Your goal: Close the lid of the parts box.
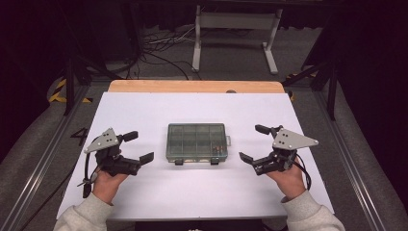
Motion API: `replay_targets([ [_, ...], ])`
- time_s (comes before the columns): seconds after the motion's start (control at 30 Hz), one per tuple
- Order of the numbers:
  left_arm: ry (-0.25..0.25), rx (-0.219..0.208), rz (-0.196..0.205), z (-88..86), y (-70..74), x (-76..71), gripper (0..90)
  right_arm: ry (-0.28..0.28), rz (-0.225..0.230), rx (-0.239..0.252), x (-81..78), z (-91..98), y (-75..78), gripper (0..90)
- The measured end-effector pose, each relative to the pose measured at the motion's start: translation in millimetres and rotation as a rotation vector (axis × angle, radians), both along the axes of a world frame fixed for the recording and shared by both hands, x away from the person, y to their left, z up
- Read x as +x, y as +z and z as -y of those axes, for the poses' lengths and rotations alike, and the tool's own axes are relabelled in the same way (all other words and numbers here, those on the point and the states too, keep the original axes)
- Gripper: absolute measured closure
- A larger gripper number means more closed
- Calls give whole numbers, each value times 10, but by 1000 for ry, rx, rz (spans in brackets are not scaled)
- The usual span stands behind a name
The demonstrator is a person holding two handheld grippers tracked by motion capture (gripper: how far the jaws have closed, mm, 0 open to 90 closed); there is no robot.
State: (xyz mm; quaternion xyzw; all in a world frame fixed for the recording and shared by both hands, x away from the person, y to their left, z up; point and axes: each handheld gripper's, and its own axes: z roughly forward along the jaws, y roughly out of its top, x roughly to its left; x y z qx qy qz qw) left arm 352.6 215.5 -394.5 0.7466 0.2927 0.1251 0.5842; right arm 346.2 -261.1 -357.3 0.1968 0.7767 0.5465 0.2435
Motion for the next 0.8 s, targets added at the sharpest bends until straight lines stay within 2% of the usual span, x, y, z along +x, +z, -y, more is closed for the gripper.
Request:
replay_targets([
  [0.07, 11, -9, 2, -31, -36, -32, 0, -3, 9, 15, -31, 36, -39, 0],
  [0.13, 24, -9, 22, -57, -70, -65, 0, -2, 17, 37, -65, 77, -94, 0],
  [0.27, 40, -36, 52, -118, -141, -120, 0, -24, 20, 51, -108, 132, -188, 0],
  [0.47, 43, -33, 51, -161, -233, -169, 0, -40, 42, 73, -164, 198, -313, 0],
  [0.57, 45, -28, 54, -170, -283, -199, 0, -52, 32, 66, -194, 217, -371, 0],
  [0.63, 50, -31, 56, -170, -311, -210, 1, -63, 76, 91, -229, 237, -421, 0],
  [0.8, 53, -35, 66, -171, -413, -233, 1, -80, 85, 105, -261, 277, -506, 0],
])
